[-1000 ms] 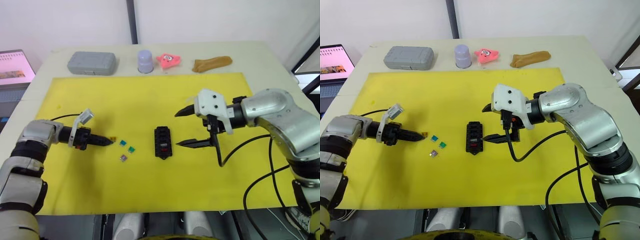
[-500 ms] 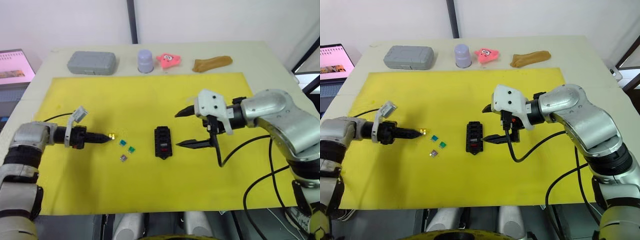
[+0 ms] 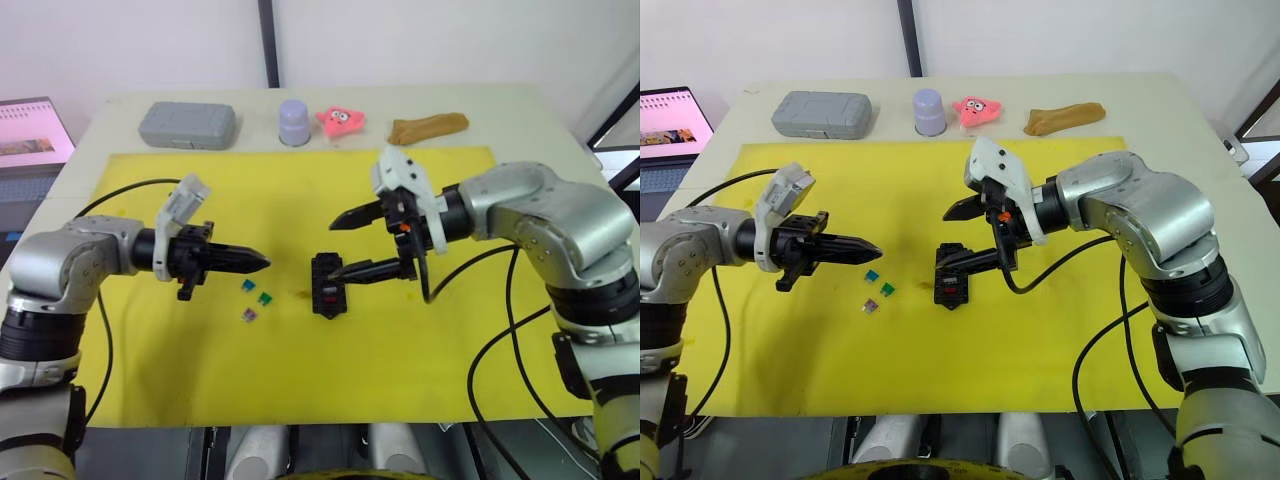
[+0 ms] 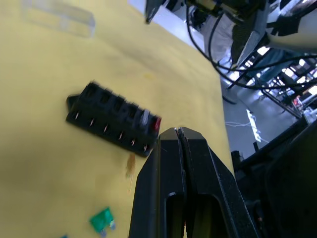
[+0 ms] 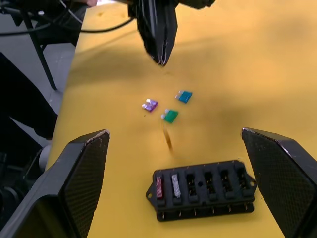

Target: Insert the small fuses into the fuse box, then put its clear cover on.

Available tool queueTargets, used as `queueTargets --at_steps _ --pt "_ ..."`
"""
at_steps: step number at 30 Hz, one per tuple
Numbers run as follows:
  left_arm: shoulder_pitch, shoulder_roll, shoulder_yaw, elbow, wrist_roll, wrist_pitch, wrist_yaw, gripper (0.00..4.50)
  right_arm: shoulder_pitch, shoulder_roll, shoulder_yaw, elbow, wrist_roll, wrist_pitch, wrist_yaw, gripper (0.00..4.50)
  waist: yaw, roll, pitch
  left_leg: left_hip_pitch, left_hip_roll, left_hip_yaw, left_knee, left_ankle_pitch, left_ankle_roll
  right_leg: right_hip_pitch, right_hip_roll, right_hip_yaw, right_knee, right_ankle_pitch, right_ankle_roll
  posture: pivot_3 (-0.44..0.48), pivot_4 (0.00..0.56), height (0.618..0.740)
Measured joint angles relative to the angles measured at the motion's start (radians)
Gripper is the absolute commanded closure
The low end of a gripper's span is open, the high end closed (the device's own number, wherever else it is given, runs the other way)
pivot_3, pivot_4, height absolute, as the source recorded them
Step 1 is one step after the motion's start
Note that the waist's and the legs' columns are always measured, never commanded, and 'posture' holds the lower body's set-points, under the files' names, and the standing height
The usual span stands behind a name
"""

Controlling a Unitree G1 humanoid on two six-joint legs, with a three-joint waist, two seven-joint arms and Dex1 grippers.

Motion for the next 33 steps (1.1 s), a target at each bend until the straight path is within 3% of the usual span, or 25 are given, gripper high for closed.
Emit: queueTargets --at_steps 8,12,15,19,25,33 --pt "0.094 0.096 -0.014 0.008 0.043 -0.071 0.003 4.47 0.031 -0.016 0.014 -0.007 -0.002 -0.01 -0.001 0.0 -0.003 0.0 0.0 0.0 0.0 0.001 -0.001 0.0 0.0 -0.001 0.0 0.0 0.0 0.0 0.0 0.0 0.15 0.74" --pt "0.119 0.11 -0.03 0.138 0.101 -0.124 -0.003 4.47 0.047 -0.019 0.014 -0.028 -0.002 -0.02 -0.009 0.0 0.001 0.0 0.0 0.0 0.0 0.001 -0.001 0.0 0.0 0.0 0.0 0.0 0.0 0.0 0.0 0.0 0.15 0.74" --pt "0.13 0.109 -0.062 0.248 0.135 -0.138 -0.015 3.71 0.053 -0.023 0.014 -0.036 -0.002 -0.022 -0.012 0.0 0.0 0.0 0.0 0.0 0.0 0.001 -0.001 0.0 0.0 0.0 0.0 0.0 0.0 0.0 0.0 0.0 0.15 0.74" --pt "0.123 0.091 -0.091 0.353 0.156 -0.139 -0.038 1.77 0.06 -0.024 0.014 -0.042 -0.003 -0.022 -0.019 0.0 0.001 0.0 0.0 0.0 0.0 0.001 -0.001 0.0 0.0 0.0 0.0 0.0 0.0 0.0 0.0 0.0 0.15 0.74" --pt "0.03 0.012 -0.102 0.525 0.158 -0.104 -0.055 1.77 0.07 -0.032 0.015 -0.049 -0.003 -0.024 -0.028 0.0 0.001 0.0 0.0 0.0 -0.001 0.0 0.0 0.0 0.0 0.0 0.0 0.0 0.0 0.0 0.0 0.0 0.15 0.74" --pt "-0.027 -0.023 -0.144 0.583 0.189 -0.069 -0.089 1.77 0.076 -0.045 0.015 -0.104 0.003 -0.02 -0.028 0.0 0.001 0.0 0.0 0.0 -0.001 0.0 0.0 0.0 0.0 0.0 0.0 0.0 0.0 0.0 0.0 0.0 0.15 0.74"
